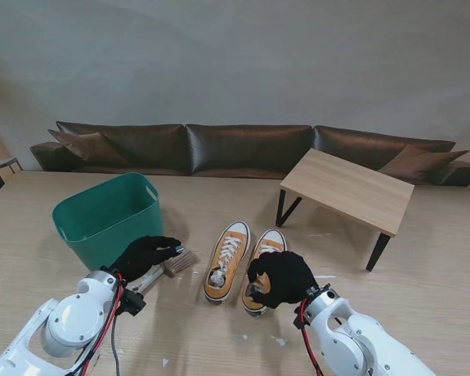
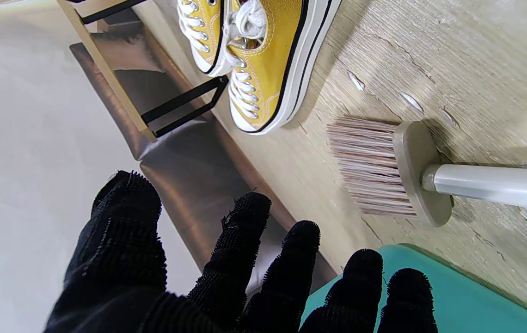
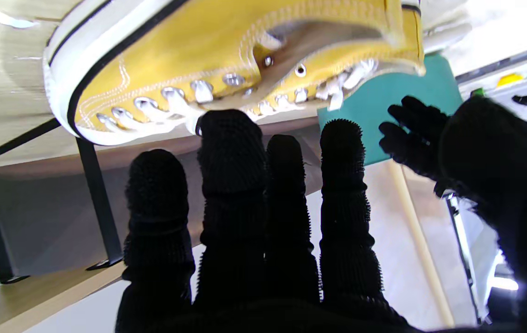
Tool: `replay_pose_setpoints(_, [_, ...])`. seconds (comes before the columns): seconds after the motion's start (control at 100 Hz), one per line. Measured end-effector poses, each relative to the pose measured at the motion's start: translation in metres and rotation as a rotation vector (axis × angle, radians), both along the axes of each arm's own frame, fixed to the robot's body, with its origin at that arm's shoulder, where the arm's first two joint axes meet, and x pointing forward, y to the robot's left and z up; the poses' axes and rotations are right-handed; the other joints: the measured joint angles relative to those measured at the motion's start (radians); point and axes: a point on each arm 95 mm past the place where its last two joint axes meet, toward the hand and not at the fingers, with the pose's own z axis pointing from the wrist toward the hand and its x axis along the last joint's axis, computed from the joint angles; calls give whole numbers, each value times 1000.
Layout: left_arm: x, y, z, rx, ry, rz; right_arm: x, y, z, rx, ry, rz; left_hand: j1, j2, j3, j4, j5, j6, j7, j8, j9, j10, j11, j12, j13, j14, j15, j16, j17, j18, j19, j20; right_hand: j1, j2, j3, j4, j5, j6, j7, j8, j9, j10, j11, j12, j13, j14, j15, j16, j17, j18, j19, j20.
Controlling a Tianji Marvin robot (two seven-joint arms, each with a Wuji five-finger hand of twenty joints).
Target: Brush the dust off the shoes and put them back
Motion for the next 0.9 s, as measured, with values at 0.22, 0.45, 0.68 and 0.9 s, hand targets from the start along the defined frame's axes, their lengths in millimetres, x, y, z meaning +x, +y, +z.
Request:
replay_pose_setpoints(0.22, [0, 0, 0, -2, 1, -1, 3, -3, 27, 73, 25, -67, 2, 29, -7, 0, 0, 0, 0, 0, 0, 0, 0, 0, 0, 0, 0, 0, 0, 0, 0, 0, 0, 90, -88, 21, -54, -3, -84, -40, 0, 5, -103, -68, -80, 53, -248, -88, 0, 27, -107, -23])
replay_pose_setpoints(0.45, [0, 0, 1, -1, -3, -2, 9, -16, 46, 138, 59, -118, 3, 30, -7, 0, 0, 0, 0, 0, 0, 0, 0, 0, 0, 0, 0, 0, 0, 0, 0, 0, 1, 207, -190, 41, -124, -25, -160, -84, -63, 6, -219, -163, -210, 107, -540, -216, -3, 57, -297, -70])
replay_pose_setpoints(0.68, [0, 0, 0, 0, -3, -2, 13, -28, 42, 195, 56, -185, 3, 31, -7, 0, 0, 0, 0, 0, 0, 0, 0, 0, 0, 0, 0, 0, 0, 0, 0, 0, 1, 242, -233, 61, -134, -26, -170, -94, -74, 6, -248, -187, -246, 121, -618, -260, -4, 65, -367, -91])
replay_pose_setpoints(0.9, [-1, -2, 0, 7, -3, -8, 17, -37, 20, 225, 110, -222, 3, 31, -8, 0, -2, 0, -2, 0, 0, 0, 0, 0, 0, 0, 0, 0, 0, 0, 0, 0, 1, 258, -235, 62, -134, -26, -178, -96, -87, 6, -273, -198, -255, 122, -635, -265, -4, 76, -392, -108])
